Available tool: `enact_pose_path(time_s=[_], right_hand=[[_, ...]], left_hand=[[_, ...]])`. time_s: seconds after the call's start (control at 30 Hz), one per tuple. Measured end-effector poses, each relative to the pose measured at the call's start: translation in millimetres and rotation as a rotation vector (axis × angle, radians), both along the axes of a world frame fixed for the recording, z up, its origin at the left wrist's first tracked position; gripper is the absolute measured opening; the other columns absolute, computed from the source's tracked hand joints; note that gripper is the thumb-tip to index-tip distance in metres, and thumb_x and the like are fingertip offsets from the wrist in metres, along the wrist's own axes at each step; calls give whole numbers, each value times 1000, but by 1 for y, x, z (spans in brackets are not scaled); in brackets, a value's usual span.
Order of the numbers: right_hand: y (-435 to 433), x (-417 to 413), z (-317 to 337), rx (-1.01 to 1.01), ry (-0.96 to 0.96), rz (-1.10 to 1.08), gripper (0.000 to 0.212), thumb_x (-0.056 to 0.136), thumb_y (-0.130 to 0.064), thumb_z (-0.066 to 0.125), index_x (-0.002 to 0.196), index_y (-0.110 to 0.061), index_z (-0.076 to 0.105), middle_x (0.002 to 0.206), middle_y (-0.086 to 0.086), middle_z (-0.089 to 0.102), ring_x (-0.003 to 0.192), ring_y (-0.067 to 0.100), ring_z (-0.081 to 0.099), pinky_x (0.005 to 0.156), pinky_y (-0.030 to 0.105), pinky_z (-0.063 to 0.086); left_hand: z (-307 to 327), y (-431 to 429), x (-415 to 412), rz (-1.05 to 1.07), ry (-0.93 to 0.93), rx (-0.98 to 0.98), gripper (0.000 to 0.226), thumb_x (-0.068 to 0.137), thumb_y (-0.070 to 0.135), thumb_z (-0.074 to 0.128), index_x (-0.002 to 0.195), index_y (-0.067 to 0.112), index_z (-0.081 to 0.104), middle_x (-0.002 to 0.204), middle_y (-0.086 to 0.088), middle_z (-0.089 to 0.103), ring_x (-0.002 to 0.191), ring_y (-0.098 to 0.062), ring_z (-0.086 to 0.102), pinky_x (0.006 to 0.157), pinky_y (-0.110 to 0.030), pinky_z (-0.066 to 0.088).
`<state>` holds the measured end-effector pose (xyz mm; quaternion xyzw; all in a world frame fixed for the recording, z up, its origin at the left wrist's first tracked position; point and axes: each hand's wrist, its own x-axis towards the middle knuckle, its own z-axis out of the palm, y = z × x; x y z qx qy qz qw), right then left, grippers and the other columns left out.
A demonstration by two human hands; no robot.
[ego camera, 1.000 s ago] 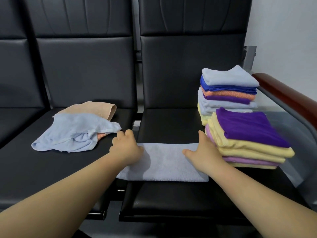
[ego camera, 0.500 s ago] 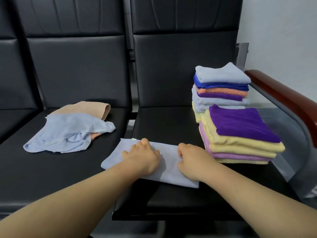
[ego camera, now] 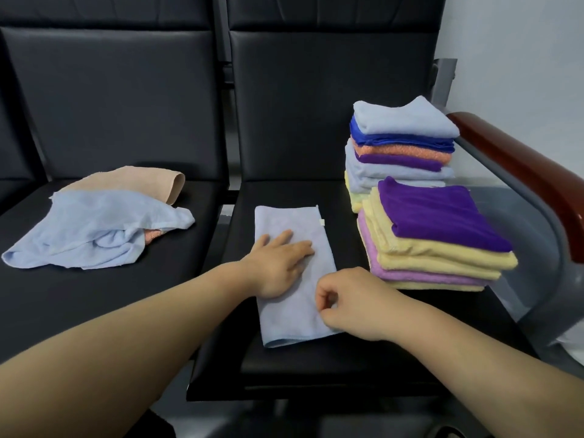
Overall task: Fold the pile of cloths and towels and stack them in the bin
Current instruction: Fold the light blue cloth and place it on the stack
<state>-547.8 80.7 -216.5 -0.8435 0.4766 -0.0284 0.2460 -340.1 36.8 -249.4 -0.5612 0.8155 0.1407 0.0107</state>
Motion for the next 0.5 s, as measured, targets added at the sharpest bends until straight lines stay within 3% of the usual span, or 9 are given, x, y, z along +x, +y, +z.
enact_pose_path(time_s=[0.1,0.23,0.3,0.43,0.5], right_hand=[[-3,-1,-6,-16,-17,3,11,82,-21,67,80,-32,68,86,-16,70,87,2,63,81,31,57],[-5,1,-9,-64,-23,49,15,84,-16,66,83,-31,65,87,-15,67,87,4,63,80,31,57],[-7,3,-10,-79,-23,82,16,82,-14,66,84,-30,65,89,-13,64,87,5,61,79,29,55],[-6,3,-10,-47,15,82,21,82,-12,64,83,-33,62,79,-18,60,75,-3,57,64,9,41],[-5,3,-9,-19,10,42,22,82,-11,64,82,-33,64,74,-17,61,71,-3,59,63,9,42]], left_hand=[[0,8,3,74,28,-103,48,103,42,43,151,37,38,160,12,30,151,-27,18,120,-48,18],[5,39,15,467,132,-58,60,91,51,61,144,30,41,141,1,40,129,-28,41,107,-43,41],[9,55,24,509,265,22,59,89,48,66,140,31,43,137,3,39,123,-24,48,104,-41,45],[19,85,26,398,634,230,45,89,25,72,130,32,55,135,5,49,101,-8,59,95,-29,51],[25,97,23,380,867,415,44,80,16,70,122,27,61,129,2,58,93,-9,59,84,-27,51]])
